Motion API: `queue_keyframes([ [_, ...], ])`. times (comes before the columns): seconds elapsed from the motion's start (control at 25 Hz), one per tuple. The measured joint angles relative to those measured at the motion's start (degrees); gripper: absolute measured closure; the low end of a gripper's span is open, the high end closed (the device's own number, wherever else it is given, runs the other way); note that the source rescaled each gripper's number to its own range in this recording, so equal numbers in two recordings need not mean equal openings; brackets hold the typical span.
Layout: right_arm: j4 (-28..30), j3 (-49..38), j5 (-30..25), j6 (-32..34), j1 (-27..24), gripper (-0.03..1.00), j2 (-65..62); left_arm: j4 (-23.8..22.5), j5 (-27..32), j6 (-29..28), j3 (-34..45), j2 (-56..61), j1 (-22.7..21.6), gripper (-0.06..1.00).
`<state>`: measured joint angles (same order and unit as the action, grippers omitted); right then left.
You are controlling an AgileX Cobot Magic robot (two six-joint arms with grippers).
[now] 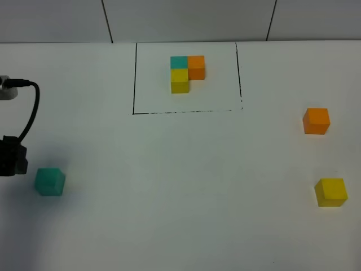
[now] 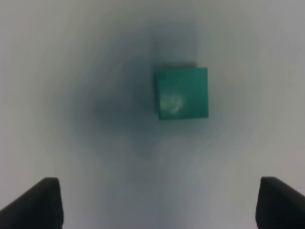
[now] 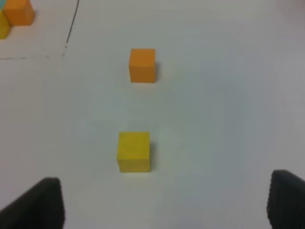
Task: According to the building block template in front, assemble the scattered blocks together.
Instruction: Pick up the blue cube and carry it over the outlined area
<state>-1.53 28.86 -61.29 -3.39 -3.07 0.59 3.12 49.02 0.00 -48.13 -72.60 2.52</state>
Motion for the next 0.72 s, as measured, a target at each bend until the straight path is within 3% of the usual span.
queue_keyframes([
  [0.24,0.0,0.0,0.0,0.0,0.0,0.24,0.0,1.22,1.09,1.36,-0.88,-8.07,0.0,-0.05],
  [0.72,0.05,0.0,0.0,0.0,0.0,0.24,0.0,1.49,-0.47,-0.59,-0.89,-12.21,0.72,-0.05],
])
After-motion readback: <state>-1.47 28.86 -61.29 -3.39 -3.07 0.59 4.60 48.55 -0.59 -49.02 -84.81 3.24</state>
